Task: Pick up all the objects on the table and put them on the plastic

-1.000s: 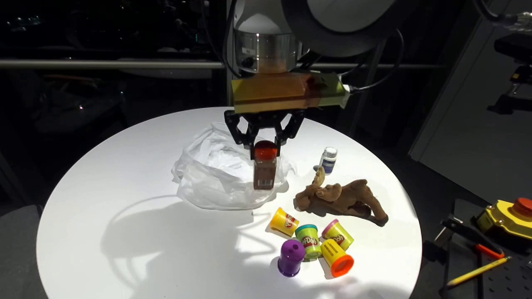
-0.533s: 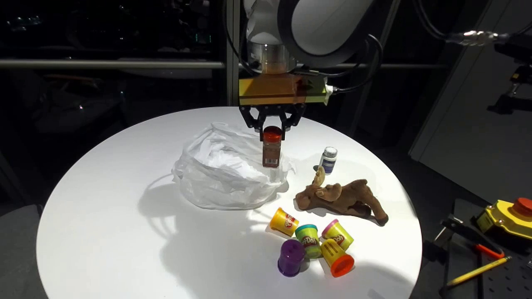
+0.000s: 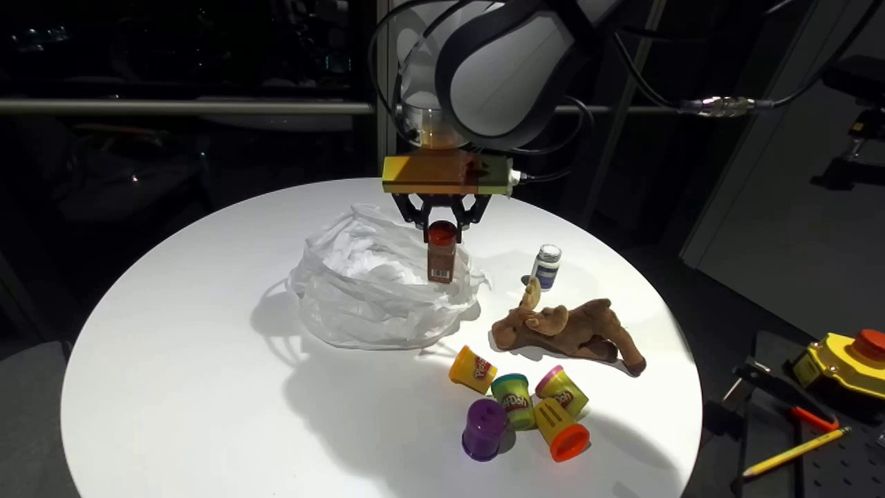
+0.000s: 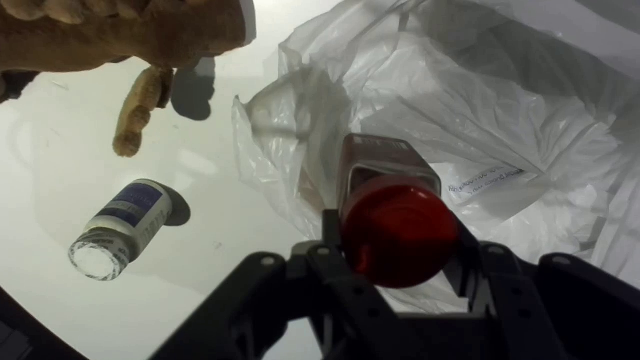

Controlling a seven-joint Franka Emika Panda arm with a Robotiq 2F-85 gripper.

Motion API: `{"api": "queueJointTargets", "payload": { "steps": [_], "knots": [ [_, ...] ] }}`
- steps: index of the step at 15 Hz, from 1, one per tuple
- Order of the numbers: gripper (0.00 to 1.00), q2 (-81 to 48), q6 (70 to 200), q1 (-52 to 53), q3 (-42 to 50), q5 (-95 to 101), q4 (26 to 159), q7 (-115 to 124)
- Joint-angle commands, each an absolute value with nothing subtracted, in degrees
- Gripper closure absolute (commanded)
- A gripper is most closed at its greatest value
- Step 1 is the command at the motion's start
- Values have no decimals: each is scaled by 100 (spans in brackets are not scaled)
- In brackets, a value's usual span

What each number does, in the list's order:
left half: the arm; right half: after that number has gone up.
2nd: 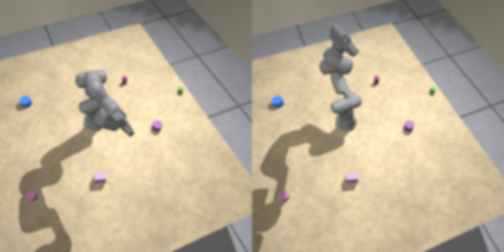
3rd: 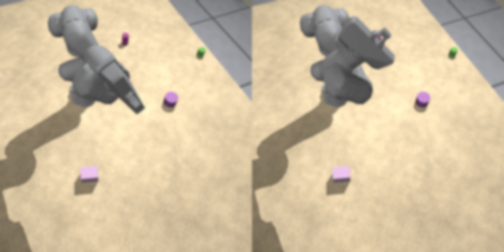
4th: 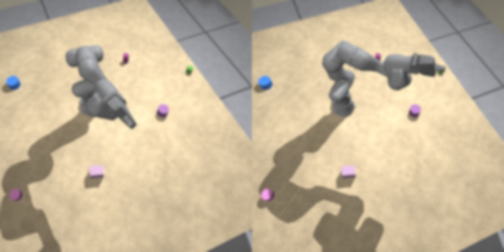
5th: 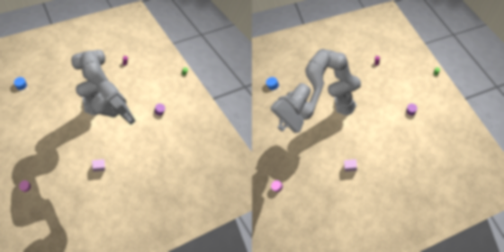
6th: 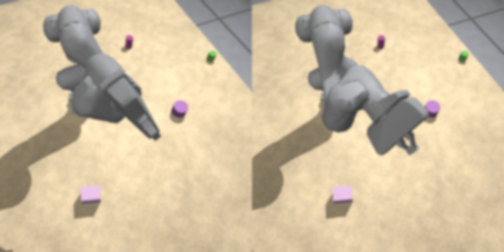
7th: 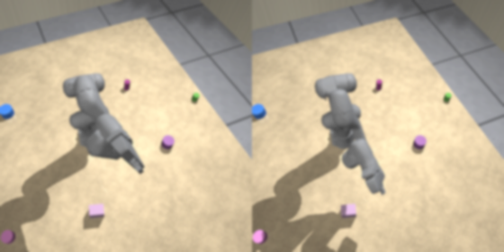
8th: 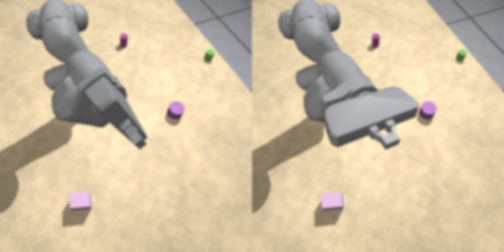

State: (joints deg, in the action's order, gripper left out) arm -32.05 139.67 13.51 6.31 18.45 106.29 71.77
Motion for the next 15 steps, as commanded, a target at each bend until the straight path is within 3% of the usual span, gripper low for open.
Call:
{"api": "queueJointTargets", "payload": {
  "steps": [1,7,8,9,12,15],
  "knots": [
    [76,-3544,14282,1395,751,1715,10315,7534],
    [76,-4162,14373,1520,957,1719,9835,7999],
    [26,-4194,14319,1486,904,1690,9792,7882],
    [24,-4131,14339,1448,830,1645,9853,7756],
    [3,-3692,14303,1495,739,1675,10167,7492],
    [0,-2930,14019,1508,554,1664,10704,6945]
  ]
}}
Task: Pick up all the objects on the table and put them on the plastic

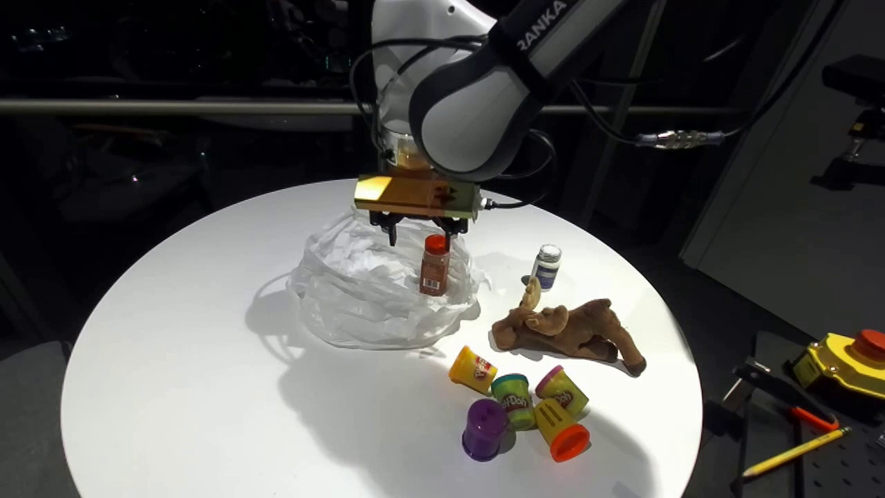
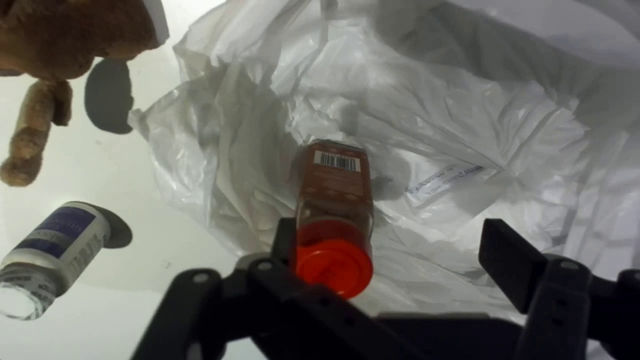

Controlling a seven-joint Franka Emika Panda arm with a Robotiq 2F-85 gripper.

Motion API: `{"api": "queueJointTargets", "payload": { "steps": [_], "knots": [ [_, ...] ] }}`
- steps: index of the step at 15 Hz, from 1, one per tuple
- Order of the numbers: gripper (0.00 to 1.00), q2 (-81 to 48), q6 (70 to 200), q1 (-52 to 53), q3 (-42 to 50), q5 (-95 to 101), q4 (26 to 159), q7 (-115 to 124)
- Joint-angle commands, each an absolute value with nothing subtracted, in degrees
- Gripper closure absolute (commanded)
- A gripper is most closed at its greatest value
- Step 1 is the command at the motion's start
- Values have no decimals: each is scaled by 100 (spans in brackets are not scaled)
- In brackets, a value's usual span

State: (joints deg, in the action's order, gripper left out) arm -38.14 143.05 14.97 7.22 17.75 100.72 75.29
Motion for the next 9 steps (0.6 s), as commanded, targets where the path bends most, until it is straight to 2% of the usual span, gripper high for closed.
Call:
{"api": "queueJointTargets", "payload": {
  "steps": [1,9],
  "knots": [
    [0,-2651,13902,1459,340,1565,10951,6566],
    [0,-934,13667,1350,-474,905,13006,4505]
  ]
}}
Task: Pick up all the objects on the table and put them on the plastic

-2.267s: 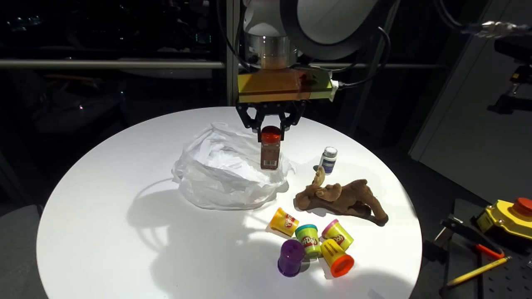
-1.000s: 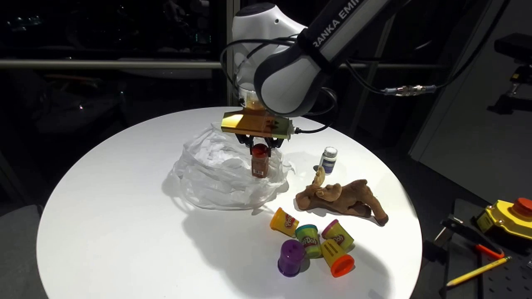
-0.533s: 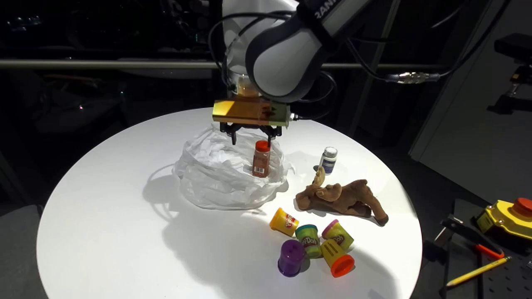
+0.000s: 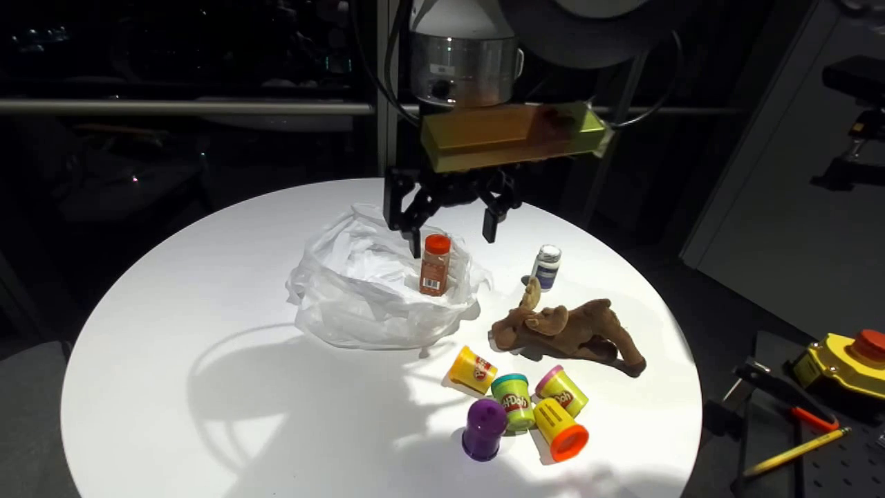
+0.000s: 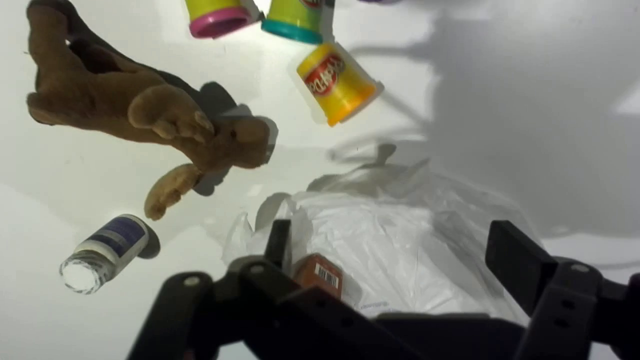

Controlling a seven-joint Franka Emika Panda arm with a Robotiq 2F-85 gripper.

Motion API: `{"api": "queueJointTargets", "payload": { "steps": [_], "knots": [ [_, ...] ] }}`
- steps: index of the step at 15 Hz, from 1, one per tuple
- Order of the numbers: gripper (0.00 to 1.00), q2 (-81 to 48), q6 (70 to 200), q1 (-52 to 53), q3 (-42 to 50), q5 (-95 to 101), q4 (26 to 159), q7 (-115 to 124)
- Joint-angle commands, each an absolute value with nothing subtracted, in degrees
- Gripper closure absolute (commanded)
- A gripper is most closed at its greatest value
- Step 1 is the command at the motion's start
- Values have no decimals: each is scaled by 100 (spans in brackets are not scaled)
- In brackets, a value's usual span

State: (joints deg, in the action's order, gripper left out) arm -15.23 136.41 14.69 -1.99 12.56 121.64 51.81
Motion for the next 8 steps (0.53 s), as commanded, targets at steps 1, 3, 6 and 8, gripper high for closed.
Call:
{"api": "queueJointTargets", "payload": {
  "steps": [1,3,6,8],
  "knots": [
    [0,-850,13887,1316,-582,633,13257,4263],
    [0,-848,14251,1319,-665,274,13616,4124],
    [0,-1019,14750,1482,-670,385,14006,4451],
    [0,-1178,15282,1563,-608,502,14206,4768]
  ]
}}
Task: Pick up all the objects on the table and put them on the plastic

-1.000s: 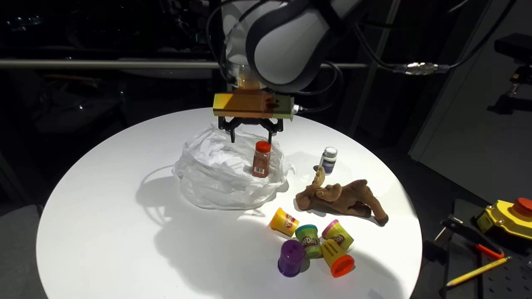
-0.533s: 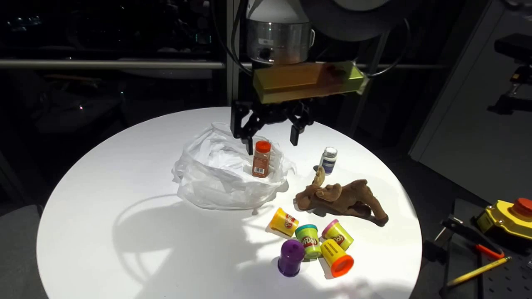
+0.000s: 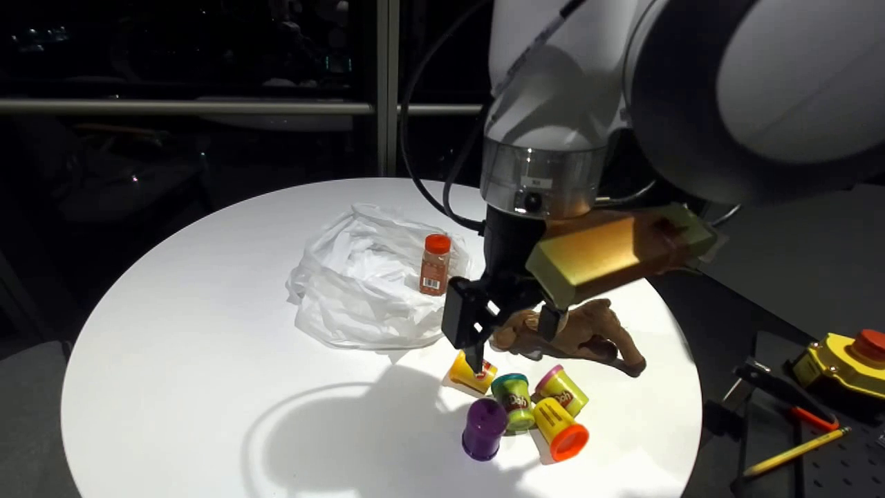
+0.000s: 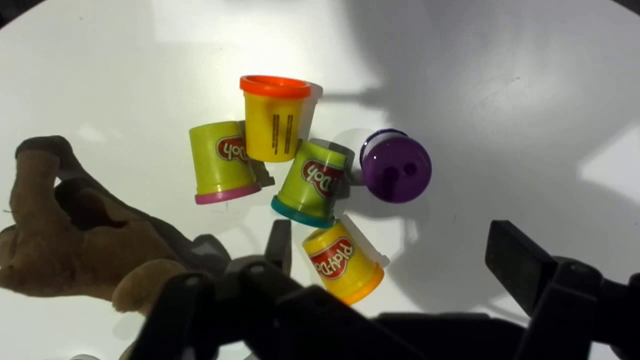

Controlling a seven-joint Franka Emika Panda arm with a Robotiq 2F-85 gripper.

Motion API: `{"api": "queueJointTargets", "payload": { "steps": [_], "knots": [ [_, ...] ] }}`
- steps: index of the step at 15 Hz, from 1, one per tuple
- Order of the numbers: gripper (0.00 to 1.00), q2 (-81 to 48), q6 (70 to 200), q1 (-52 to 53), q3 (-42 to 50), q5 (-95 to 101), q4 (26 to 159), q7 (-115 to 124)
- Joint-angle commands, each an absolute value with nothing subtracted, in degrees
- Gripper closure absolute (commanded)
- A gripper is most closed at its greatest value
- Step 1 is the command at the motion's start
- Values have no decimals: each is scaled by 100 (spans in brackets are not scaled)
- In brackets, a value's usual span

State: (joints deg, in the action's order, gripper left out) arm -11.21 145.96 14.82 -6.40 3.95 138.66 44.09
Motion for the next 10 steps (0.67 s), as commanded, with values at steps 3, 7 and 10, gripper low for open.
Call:
{"api": "queueJointTargets", "payload": {
  "steps": [3,7,10],
  "knots": [
    [0,-1587,15984,1718,-443,615,14237,5232],
    [0,-2152,16345,2124,-64,775,14046,5635],
    [0,-2519,16407,2395,143,708,13865,5716]
  ]
}}
